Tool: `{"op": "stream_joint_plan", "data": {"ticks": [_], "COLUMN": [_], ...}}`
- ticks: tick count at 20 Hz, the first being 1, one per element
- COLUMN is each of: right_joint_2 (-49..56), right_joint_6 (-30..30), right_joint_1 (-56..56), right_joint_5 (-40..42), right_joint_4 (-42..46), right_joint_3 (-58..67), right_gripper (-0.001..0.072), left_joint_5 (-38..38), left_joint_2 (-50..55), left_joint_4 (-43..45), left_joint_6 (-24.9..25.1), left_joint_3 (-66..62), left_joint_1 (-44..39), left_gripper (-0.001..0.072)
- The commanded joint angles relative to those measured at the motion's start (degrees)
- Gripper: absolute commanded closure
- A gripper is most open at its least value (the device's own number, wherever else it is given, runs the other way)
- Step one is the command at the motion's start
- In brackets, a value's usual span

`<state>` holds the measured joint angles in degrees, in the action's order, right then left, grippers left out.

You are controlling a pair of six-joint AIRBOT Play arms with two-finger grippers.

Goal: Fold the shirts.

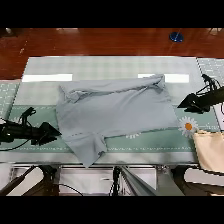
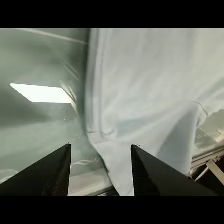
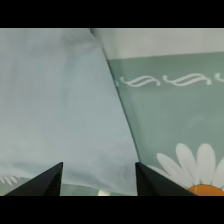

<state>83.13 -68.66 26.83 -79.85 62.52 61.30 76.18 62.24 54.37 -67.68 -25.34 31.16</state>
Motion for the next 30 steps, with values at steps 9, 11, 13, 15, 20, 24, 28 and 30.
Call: {"op": "stream_joint_plan", "data": {"ticks": [9,11,13,15,20,24,28,30], "right_joint_2": [-2.6,-4.0,-4.3,-4.3,-4.3,-4.3,-4.3,-4.3], "right_joint_6": [2.6,2.6,2.6,2.3,5.5,5.4,2.9,2.9], "right_joint_1": [0.7,1.0,2.6,6.1,12.3,9.7,2.6,0.3], "right_joint_5": [0.8,0.7,-0.7,-0.4,2.8,9.0,18.3,18.5], "right_joint_4": [-2.0,-2.0,0.8,3.0,-3.7,-6.1,-10.0,-12.6], "right_joint_3": [-4.4,-4.4,-4.6,-7.0,-14.1,-19.1,-23.0,-22.6], "right_gripper": [0.0181,0.0180,0.0179,0.0174,0.0175,0.0182,0.0341,0.0655], "left_joint_5": [-19.7,-19.3,-17.6,-16.1,-15.5,-15.5,-15.5,-14.5], "left_joint_2": [1.1,1.0,0.9,0.7,0.7,0.7,0.7,0.5], "left_joint_4": [0.1,0.1,0.1,0.1,0.1,0.1,-0.2,-1.5], "left_joint_6": [-11.6,-11.4,-10.3,-9.0,-8.0,-8.0,-7.7,-6.0], "left_joint_3": [2.3,2.3,2.3,2.3,2.3,2.3,2.0,0.0], "left_joint_1": [-20.2,-20.7,-20.3,-20.1,-20.1,-20.1,-20.1,-20.1], "left_gripper": [0.0687,0.0690,0.0689,0.0689,0.0689,0.0689,0.0689,0.0690]}}
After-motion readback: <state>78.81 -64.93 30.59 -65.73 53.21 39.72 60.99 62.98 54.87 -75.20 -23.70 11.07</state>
